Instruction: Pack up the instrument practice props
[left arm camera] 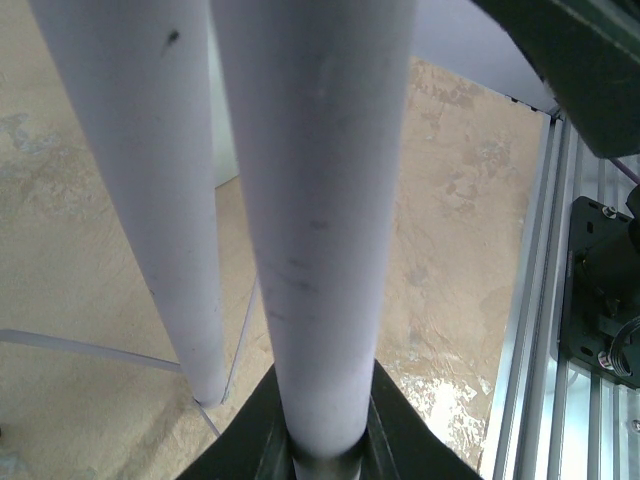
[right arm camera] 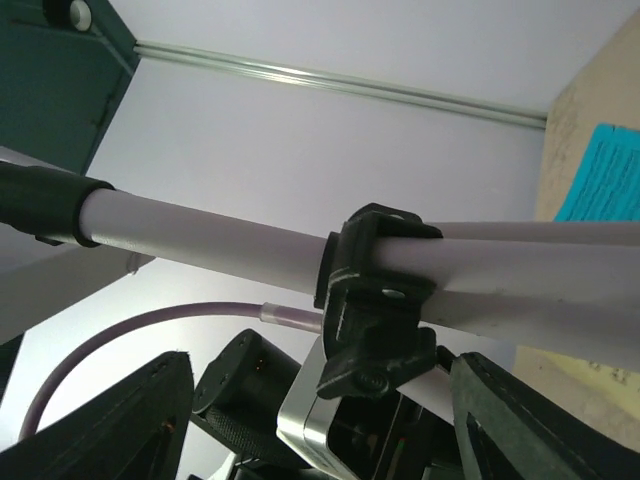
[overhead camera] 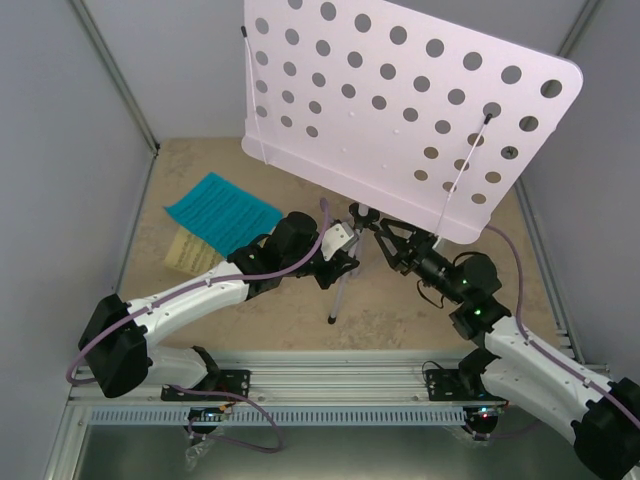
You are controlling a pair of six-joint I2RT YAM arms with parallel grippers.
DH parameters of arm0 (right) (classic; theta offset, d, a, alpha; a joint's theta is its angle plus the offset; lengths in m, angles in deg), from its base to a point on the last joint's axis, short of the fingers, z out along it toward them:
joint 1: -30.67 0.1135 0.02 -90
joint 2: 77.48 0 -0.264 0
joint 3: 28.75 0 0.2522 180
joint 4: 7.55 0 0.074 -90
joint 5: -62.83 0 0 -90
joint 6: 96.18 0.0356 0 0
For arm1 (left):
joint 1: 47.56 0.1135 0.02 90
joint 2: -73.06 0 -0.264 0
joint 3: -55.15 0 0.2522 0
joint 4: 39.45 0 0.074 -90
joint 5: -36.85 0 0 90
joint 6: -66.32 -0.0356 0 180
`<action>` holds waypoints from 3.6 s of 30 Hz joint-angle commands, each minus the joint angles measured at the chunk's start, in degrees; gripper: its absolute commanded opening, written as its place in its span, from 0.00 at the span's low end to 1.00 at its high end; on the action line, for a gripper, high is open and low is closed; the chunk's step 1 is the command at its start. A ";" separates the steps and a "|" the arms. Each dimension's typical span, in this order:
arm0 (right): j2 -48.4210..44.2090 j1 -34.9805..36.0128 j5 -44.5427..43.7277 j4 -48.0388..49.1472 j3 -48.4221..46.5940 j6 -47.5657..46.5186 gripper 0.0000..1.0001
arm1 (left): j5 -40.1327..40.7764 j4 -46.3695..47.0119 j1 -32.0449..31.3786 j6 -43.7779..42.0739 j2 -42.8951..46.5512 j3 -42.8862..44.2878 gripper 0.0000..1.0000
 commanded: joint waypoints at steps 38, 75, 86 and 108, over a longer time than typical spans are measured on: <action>2.76 1.92 -9.20 -12.97 -8.42 -25.86 0.00 | -1.14 -2.43 -0.40 -1.36 1.05 0.92 0.00; -16.11 -10.01 -7.18 -9.67 1.73 -84.11 0.98 | -2.04 -2.17 -0.40 -0.89 1.28 0.68 0.10; 5.49 -24.03 31.09 3.32 -9.41 -66.78 0.96 | 3.39 1.07 -0.40 -0.71 8.12 -1.95 0.82; 23.39 -16.26 42.15 1.14 -27.92 -68.75 0.68 | -3.18 7.42 3.08 5.60 6.88 -2.23 0.42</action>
